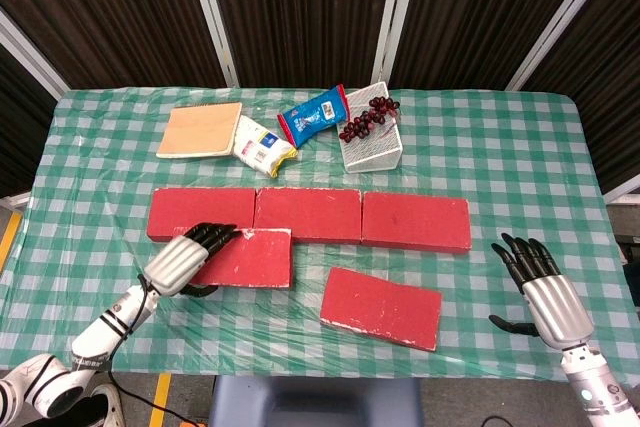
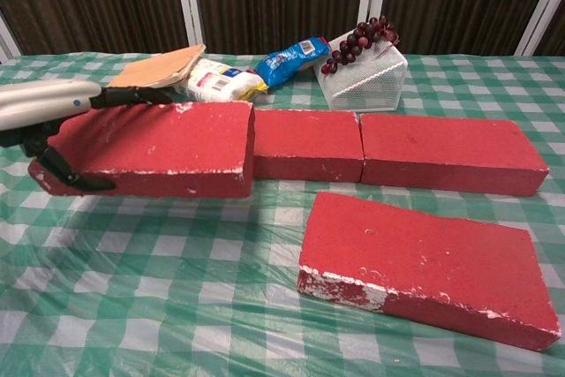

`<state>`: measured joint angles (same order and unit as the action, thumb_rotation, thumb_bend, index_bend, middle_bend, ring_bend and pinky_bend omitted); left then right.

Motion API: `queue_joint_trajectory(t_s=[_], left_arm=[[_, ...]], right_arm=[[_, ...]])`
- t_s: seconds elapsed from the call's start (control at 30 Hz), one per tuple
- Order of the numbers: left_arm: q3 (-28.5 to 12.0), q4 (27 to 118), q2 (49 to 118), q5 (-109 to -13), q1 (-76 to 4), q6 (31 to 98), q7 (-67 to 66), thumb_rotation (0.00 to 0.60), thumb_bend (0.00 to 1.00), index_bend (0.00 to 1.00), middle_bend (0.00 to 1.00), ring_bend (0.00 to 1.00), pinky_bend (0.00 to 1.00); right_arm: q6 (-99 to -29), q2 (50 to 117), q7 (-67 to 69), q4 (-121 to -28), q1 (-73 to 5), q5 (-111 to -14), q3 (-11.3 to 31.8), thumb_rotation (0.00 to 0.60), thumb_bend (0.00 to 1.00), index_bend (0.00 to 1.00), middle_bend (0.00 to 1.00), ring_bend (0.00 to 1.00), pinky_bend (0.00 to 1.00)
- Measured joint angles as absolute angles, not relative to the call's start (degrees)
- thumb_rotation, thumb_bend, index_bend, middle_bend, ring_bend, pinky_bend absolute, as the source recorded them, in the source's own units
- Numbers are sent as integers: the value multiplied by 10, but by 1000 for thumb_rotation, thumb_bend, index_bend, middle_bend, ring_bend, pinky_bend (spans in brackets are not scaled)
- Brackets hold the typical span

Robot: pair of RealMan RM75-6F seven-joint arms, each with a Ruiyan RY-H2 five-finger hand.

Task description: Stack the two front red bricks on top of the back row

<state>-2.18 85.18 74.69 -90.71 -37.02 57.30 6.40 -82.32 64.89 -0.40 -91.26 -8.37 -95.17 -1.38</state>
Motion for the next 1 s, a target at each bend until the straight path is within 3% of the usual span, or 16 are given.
queue_joint_trajectory(t_s=[0.2,0.47,1.0], left_arm=[[-62,830,739,-868,-415,525,81,600,265,0,466,441,677],[-83,749,761,-840,-478,442,126,600,269,0,473,437,664],[-71,670,815,-846,-528,410,170,600,267,0,444,414,626]], right_arm=[[-813,653,-14,-914,-87,-936,-7,600,191,0,0,0,0],[-802,657,-24,-915,-91,-916,1,600,191,0,0,0,0],[-793,659,-28,-914,-95,-900,9,600,191,0,0,0,0]])
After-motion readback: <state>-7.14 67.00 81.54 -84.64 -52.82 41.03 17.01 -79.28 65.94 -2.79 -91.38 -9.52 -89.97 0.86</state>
